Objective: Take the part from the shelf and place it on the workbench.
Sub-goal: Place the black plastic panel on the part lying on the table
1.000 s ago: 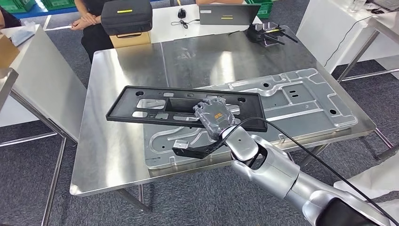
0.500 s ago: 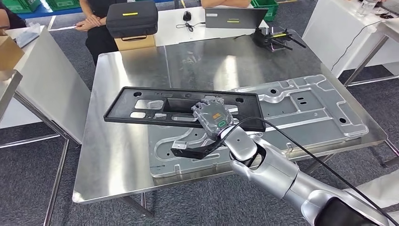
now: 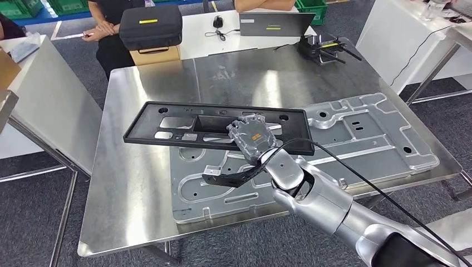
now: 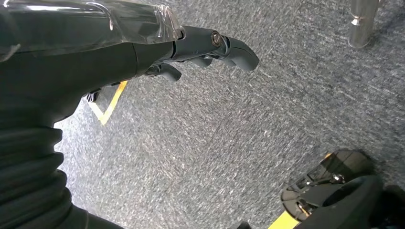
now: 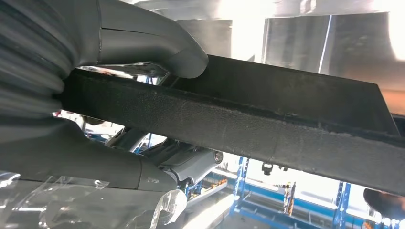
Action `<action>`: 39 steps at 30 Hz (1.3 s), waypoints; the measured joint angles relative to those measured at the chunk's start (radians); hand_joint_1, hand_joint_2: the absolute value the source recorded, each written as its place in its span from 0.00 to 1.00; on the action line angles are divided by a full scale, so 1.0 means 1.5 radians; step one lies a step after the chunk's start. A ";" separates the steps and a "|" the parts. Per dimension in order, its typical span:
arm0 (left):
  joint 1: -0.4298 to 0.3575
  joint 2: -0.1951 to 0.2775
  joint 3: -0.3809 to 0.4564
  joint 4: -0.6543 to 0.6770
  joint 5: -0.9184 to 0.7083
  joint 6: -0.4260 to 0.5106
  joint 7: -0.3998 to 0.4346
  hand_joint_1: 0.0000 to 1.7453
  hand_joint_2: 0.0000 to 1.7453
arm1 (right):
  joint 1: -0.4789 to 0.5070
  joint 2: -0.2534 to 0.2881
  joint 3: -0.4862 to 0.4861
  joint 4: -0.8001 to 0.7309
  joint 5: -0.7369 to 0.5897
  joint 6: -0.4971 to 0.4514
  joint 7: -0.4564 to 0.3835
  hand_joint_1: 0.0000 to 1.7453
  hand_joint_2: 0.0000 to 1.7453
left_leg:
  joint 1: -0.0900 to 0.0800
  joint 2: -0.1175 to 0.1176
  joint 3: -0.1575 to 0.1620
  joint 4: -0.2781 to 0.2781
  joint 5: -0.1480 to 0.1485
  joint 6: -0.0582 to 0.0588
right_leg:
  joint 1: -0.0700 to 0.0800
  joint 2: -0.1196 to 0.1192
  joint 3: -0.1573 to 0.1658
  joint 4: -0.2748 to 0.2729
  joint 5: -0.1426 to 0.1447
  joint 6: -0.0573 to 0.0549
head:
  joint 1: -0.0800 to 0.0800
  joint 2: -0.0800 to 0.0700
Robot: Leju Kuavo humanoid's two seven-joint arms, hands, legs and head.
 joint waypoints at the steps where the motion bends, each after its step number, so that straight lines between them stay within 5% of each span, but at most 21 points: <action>1: 0.000 0.000 0.000 0.000 0.000 -0.001 0.000 0.00 1.00 | 0.000 0.000 0.000 0.000 0.000 0.000 0.000 1.00 1.00 | -0.001 0.000 0.001 -0.004 -0.003 0.003 | 0.000 0.000 0.000 -0.001 -0.001 0.003 | 0.000 0.000; 4: 0.000 0.000 0.000 0.000 -0.001 -0.003 0.000 0.00 1.00 | -0.001 0.001 0.000 0.000 0.000 -0.002 0.000 1.00 1.00 | 0.003 -0.001 0.012 -0.012 -0.006 0.013 | -0.001 -0.001 -0.006 0.023 -0.018 0.012 | 0.001 0.000; 8: 0.000 0.001 0.000 0.000 -0.005 -0.007 -0.006 0.00 1.00 | 0.002 0.001 0.000 0.002 0.000 -0.003 0.000 1.00 1.00 | 0.003 -0.001 0.026 -0.015 -0.015 0.025 | -0.001 -0.001 -0.099 0.186 -0.071 0.017 | 0.001 0.000; 10: 0.001 0.001 0.000 0.000 -0.009 -0.009 -0.018 0.00 1.00 | 0.006 0.000 0.000 0.003 0.000 -0.003 0.001 1.00 1.00 | 0.003 -0.003 0.033 -0.014 -0.020 0.025 | -0.002 -0.002 -0.113 0.182 -0.044 0.018 | 0.001 0.000; 12: 0.001 0.001 0.000 0.000 -0.013 -0.009 -0.034 0.00 1.00 | 0.006 -0.002 0.000 0.003 0.000 -0.003 0.003 1.00 1.00 | 0.003 -0.004 0.042 -0.013 -0.028 0.021 | -0.003 -0.002 -0.084 0.095 0.014 0.017 | 0.001 0.000; 14: -0.002 0.001 0.000 0.000 -0.016 -0.010 -0.041 0.00 1.00 | 0.006 -0.003 0.000 0.003 0.000 -0.002 0.005 0.50 0.50 | 0.000 -0.005 0.046 -0.010 -0.037 0.014 | -0.003 -0.002 -0.054 0.022 0.043 0.014 | 0.001 0.000; 16: -0.003 0.001 0.000 0.000 -0.019 -0.010 -0.043 0.00 1.00 | 0.006 -0.004 0.000 0.003 0.000 -0.002 0.006 0.00 0.00 | -0.003 -0.005 0.045 -0.007 -0.041 0.013 | -0.002 -0.001 -0.048 0.006 0.043 0.010 | 0.001 0.000; 18: -0.003 0.001 0.000 0.000 -0.021 -0.009 -0.043 0.00 1.00 | 0.006 -0.005 0.000 0.003 0.000 -0.002 0.006 0.00 0.00 | -0.003 -0.004 0.046 -0.008 -0.041 0.017 | -0.001 0.000 -0.049 0.007 0.044 0.008 | 0.001 0.000; 22: -0.005 0.002 0.000 0.000 -0.022 -0.001 -0.047 0.00 0.00 | 0.007 -0.006 0.000 0.003 0.000 -0.002 0.006 0.00 0.00 | -0.002 -0.003 0.049 -0.014 -0.041 0.018 | 0.001 0.002 -0.050 0.007 0.042 0.006 | 0.000 0.000; 27: -0.005 0.002 0.002 0.000 -0.015 0.004 -0.050 0.00 0.00 | 0.007 -0.007 -0.001 0.003 0.000 -0.002 0.009 0.00 0.00 | 0.001 -0.003 0.049 -0.016 -0.040 0.015 | 0.005 0.002 -0.050 0.007 0.041 0.001 | 0.001 0.000; 31: -0.004 0.002 0.003 0.000 -0.012 0.004 -0.050 0.00 0.00 | 0.007 -0.008 -0.001 0.002 0.000 -0.002 0.010 0.00 0.00 | 0.002 -0.003 0.049 -0.017 -0.039 0.004 | 0.006 0.002 -0.050 0.007 0.041 -0.001 | 0.001 0.000; 39: -0.002 0.002 0.007 0.000 -0.011 0.003 -0.050 0.00 0.00 | 0.007 -0.010 -0.002 -0.001 0.000 -0.002 0.010 0.00 0.00 | 0.000 -0.003 0.049 -0.016 -0.039 0.003 | 0.004 0.001 -0.048 0.007 0.042 -0.002 | 0.001 0.000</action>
